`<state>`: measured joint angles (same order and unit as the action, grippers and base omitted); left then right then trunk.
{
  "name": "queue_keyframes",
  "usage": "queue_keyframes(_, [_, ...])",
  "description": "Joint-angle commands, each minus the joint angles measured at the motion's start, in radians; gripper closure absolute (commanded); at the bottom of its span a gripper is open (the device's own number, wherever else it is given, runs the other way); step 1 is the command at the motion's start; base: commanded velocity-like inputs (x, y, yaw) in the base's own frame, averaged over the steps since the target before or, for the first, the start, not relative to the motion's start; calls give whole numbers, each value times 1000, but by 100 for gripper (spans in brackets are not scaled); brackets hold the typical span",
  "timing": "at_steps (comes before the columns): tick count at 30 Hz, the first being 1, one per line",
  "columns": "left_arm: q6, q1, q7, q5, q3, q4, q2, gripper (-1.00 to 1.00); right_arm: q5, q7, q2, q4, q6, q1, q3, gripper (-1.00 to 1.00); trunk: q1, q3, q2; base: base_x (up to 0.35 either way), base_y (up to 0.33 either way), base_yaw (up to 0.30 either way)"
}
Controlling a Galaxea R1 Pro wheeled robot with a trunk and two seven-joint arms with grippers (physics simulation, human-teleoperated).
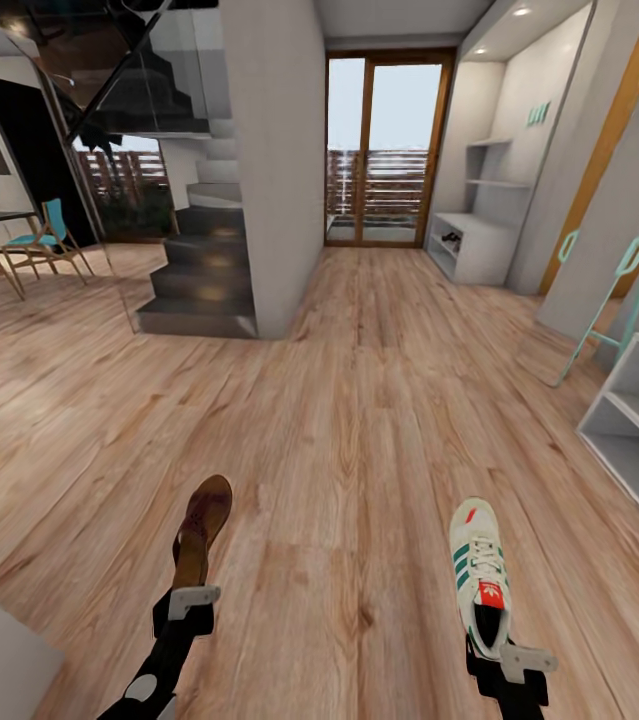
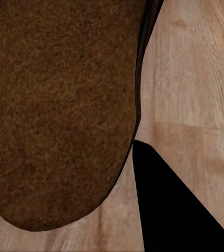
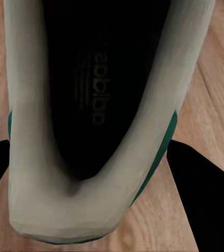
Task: Pick up the two gym shoes and the two sandals from the corridor floor and place them onto the hallstand (shoe rack) in the corridor, making sure they are on the rack and not on the floor. Arrange them so the two gym shoes are next to each other and the two sandals are next to each other.
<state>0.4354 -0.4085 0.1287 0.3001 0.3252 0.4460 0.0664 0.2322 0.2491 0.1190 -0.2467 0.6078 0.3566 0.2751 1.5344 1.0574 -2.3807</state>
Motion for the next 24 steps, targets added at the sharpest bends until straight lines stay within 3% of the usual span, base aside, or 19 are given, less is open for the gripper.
queue_keyframes(1, [2,0,8,1,9,0,1,100,7,6,1,0,3,1,9,100,0,1,0,339,0,0])
queue_keyframes(14, [2,-1,9,1,8,3,1,100,7,6,-2,0,2,1,10,100,0,1,0,339,-4,0])
queue_keyframes(24, [1,1,9,-1,8,26,7,100,9,6,-2,-2,3,1,10,100,0,1,0,334,-106,-22])
